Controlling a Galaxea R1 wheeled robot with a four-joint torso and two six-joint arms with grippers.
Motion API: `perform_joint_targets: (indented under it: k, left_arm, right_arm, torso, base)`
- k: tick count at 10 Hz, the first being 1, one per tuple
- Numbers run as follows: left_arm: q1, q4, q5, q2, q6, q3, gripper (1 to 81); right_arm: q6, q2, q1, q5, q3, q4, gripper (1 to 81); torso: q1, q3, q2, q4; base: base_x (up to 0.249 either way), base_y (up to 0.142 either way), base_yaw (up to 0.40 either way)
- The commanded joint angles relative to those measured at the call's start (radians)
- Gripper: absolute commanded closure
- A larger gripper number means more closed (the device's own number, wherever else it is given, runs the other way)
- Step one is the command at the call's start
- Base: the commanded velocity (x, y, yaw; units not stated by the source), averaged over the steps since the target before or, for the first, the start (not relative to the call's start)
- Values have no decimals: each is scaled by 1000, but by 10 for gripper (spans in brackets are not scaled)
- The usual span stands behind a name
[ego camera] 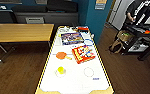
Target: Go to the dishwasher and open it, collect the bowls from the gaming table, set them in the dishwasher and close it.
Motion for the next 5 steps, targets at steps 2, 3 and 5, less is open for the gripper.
perform_joint_targets:
  k: [2, 3, 5]
  left_arm:
    - [-222, -8, 54, -299, -29, 327, 10]
    - [-264, -19, 56, -332, -31, 354, 10]
    - [-361, -62, 117, -364, -40, 410, 10]
  right_arm:
    - [-14, 116, 20, -100, -169, -68, 811]
    - [-14, 124, 22, -100, -168, -72, 811]
    - [-14, 136, 25, -101, -172, -77, 811]
  torso:
    - [0, 0, 0, 0]
    - [0, 0, 0, 0]
    - [0, 0, 0, 0]
  base:
    - [0, 0, 0]
    - [0, 0, 0]
    - [0, 0, 0]
